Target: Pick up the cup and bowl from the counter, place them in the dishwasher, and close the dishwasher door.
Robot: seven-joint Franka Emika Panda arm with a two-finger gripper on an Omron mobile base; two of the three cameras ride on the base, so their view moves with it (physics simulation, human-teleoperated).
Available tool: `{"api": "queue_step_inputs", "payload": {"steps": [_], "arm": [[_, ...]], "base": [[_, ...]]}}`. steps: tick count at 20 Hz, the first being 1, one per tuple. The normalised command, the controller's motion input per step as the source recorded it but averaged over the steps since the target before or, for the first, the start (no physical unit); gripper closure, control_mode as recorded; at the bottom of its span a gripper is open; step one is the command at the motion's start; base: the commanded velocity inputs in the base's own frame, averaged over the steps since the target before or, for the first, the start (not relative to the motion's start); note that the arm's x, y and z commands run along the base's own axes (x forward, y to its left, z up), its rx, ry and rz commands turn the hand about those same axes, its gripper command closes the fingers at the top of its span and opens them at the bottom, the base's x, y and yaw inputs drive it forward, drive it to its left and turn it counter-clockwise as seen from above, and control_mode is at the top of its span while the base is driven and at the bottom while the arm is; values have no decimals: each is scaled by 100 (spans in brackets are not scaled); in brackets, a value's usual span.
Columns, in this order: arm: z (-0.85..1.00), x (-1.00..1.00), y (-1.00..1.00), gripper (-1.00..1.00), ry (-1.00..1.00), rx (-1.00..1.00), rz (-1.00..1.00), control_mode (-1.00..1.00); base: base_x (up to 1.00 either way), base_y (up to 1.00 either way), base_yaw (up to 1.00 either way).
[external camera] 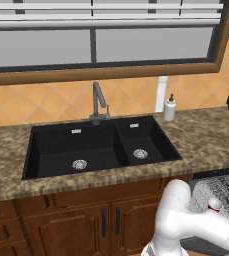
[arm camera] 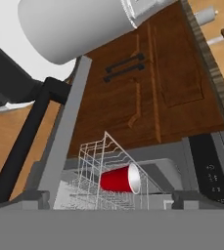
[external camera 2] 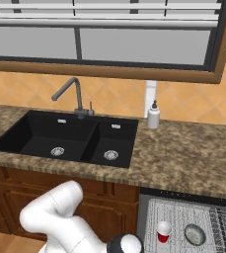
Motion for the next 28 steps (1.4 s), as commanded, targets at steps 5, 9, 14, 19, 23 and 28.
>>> {"api": "queue_step_inputs", "payload": {"steps": [5, 9, 14, 19, 23, 28], "arm": [[-97, -4, 29, -100, -38, 12, 0, -100], [-100, -15, 19, -100, -34, 19, 0, -100], [-88, -21, 17, -100, -34, 22, 0, -100], [-87, -13, 3, -100, -33, 22, 0, -100], [-90, 0, 0, -100, -36, 17, 0, -100], [-74, 0, -10, -100, -18, 6, 0, -100]], "base": [[0, 0, 0], [0, 0, 0], [0, 0, 0], [0, 0, 0], [0, 0, 0], [0, 0, 0]]}}
